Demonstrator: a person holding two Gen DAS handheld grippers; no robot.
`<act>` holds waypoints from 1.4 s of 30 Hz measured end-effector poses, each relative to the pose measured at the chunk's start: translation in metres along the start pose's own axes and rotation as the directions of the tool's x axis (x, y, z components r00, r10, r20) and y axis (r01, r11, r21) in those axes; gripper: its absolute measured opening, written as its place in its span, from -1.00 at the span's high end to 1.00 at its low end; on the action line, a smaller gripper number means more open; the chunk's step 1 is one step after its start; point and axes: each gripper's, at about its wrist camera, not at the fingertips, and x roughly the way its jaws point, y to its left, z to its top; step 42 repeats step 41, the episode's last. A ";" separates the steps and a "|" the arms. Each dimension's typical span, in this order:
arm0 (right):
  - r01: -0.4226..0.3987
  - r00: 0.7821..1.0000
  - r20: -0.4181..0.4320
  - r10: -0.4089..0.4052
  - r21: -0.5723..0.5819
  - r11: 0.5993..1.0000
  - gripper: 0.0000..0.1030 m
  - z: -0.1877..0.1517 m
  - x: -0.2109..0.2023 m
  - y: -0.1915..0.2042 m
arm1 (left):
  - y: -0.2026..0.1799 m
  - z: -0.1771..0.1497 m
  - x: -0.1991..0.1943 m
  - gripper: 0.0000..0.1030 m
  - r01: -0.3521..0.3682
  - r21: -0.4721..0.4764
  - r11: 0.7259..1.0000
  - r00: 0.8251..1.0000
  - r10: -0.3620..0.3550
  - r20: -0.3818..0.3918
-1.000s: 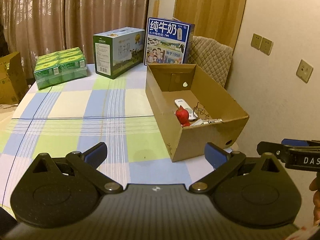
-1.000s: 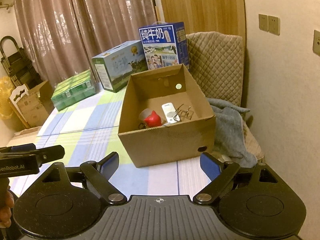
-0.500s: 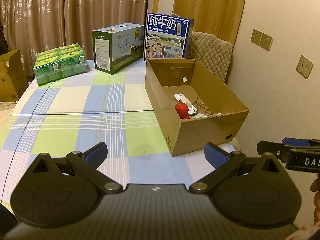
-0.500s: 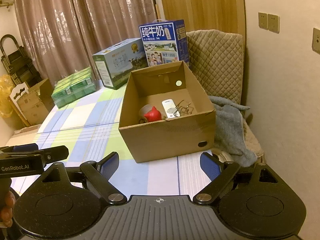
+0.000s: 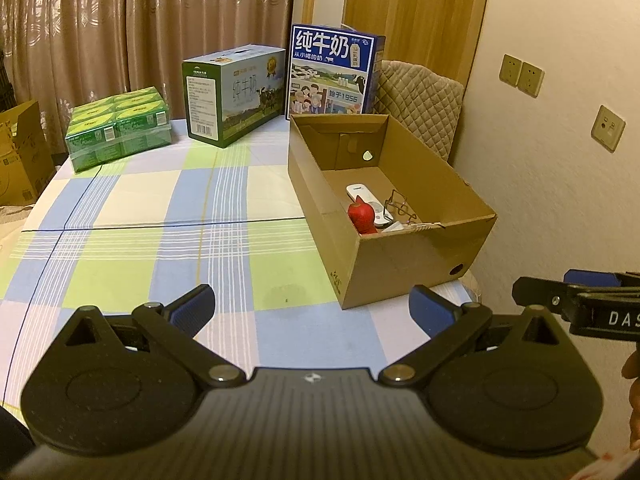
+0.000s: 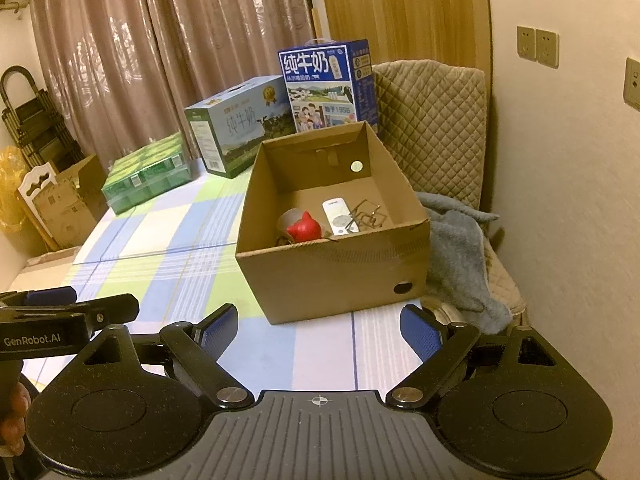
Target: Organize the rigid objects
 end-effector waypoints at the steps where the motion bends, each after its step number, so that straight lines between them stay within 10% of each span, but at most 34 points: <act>1: 0.000 1.000 0.000 0.000 -0.001 1.000 -0.66 0.000 0.000 0.000 | 0.000 0.000 0.000 -0.98 0.000 0.000 1.000 1.000 0.000 0.000; 42: 0.000 1.000 -0.001 0.000 0.002 1.000 -0.66 0.000 0.000 0.001 | 0.001 -0.001 -0.003 -0.98 0.006 -0.007 1.000 1.000 -0.006 0.010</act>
